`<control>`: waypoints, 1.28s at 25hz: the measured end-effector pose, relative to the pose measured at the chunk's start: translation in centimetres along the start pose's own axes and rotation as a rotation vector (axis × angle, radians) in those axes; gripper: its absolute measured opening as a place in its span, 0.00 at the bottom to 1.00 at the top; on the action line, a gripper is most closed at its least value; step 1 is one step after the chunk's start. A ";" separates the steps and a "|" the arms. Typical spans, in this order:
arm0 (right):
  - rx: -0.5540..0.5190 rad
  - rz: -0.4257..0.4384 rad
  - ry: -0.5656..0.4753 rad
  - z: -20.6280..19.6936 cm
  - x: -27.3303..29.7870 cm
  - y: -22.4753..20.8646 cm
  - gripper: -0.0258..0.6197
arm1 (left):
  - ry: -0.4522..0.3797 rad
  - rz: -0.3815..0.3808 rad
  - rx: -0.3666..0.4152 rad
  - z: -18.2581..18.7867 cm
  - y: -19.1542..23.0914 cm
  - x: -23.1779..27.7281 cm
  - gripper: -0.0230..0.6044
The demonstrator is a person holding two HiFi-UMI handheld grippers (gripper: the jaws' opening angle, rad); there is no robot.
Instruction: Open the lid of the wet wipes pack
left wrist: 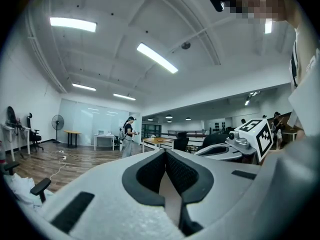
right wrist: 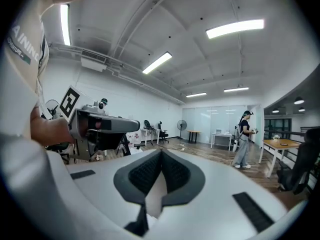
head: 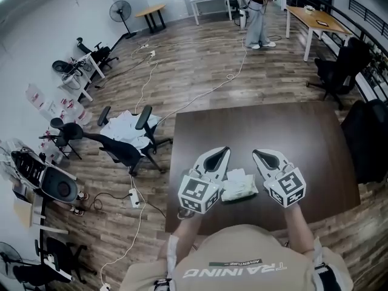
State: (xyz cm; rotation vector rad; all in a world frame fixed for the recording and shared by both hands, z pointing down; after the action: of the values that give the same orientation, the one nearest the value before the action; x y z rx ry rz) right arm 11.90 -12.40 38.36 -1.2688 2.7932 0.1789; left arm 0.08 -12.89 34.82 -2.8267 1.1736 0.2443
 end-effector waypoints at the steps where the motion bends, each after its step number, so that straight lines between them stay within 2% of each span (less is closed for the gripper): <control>1: -0.011 -0.008 -0.010 0.4 0.0 -0.1 0.06 | -0.005 0.008 0.007 0.2 0.2 0.0 0.05; 6: -0.096 -0.061 -0.077 2.4 -0.1 -0.4 0.06 | -0.029 0.093 0.038 0.0 1.6 -0.8 0.05; 10: -0.117 -0.072 -0.099 2.9 -0.1 -0.3 0.06 | -0.033 0.148 0.064 -0.7 2.5 -1.3 0.05; 32: -0.066 -0.062 -0.035 0.5 -0.8 0.6 0.06 | 0.024 0.109 0.024 -2.3 1.7 -2.0 0.05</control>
State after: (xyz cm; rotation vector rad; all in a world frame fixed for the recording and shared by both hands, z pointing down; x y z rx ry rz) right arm 12.02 -11.38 37.99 -1.3512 2.7360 0.2888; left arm -2.20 -12.97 37.43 -2.7562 1.3279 0.2010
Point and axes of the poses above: the fingertips, and each gripper's own axes: x forward along the fingers, y to its left, z out of its top, the point moved 3 cm from there along -x, backward along the fingers, and after that the axes turned 13 degrees about -y, right-handed, at the moved point
